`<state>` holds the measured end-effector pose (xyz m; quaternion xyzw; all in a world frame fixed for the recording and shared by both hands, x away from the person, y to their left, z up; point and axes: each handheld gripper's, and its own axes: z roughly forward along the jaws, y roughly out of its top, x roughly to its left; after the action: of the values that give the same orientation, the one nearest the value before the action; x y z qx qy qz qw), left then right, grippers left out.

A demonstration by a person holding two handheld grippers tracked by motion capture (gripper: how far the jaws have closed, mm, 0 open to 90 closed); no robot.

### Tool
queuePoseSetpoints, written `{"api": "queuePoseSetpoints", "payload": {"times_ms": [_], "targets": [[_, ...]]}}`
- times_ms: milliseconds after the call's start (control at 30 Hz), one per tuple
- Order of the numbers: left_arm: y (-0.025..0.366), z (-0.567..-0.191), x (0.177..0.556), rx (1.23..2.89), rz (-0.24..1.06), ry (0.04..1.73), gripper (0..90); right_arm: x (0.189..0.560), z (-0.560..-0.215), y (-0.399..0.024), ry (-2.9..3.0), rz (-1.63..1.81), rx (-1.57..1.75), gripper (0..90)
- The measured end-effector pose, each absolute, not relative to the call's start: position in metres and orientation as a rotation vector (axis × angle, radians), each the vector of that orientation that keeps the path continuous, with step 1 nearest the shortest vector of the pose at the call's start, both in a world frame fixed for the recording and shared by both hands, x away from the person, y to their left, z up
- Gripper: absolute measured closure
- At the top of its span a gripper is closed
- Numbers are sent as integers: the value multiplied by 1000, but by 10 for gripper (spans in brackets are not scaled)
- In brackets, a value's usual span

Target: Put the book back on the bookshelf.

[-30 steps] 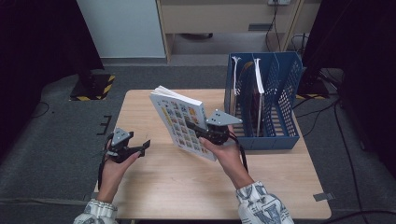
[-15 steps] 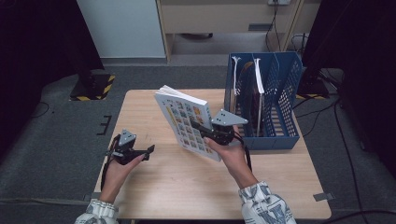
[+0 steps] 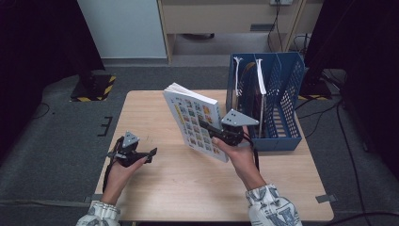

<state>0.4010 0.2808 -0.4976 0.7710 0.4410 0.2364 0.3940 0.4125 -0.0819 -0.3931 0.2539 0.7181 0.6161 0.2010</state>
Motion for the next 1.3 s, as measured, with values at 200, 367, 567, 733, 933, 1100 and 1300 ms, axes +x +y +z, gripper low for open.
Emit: {"api": "queuePoseSetpoints", "payload": {"times_ms": [200, 367, 567, 733, 933, 1100, 1300], "targets": [[279, -500, 402, 1962, 593, 1126, 41, 408, -391, -93, 2000, 1716, 714, 739], [279, -501, 402, 1966, 593, 1128, 38, 405, -392, -98, 2003, 1709, 720, 739], [282, -501, 403, 1970, 595, 1133, 38, 400, -391, -106, 2001, 1705, 722, 739], [282, -503, 404, 1979, 585, 1146, 38, 395, -391, -112, 2002, 1702, 717, 739], [283, -503, 404, 1975, 585, 1147, 38, 390, -390, -118, 1997, 1701, 719, 739], [283, -504, 404, 1976, 588, 1148, 40, 387, -390, -124, 1998, 1696, 723, 739], [282, -504, 404, 1981, 587, 1146, 41, 383, -390, -130, 1997, 1692, 726, 739]]}}
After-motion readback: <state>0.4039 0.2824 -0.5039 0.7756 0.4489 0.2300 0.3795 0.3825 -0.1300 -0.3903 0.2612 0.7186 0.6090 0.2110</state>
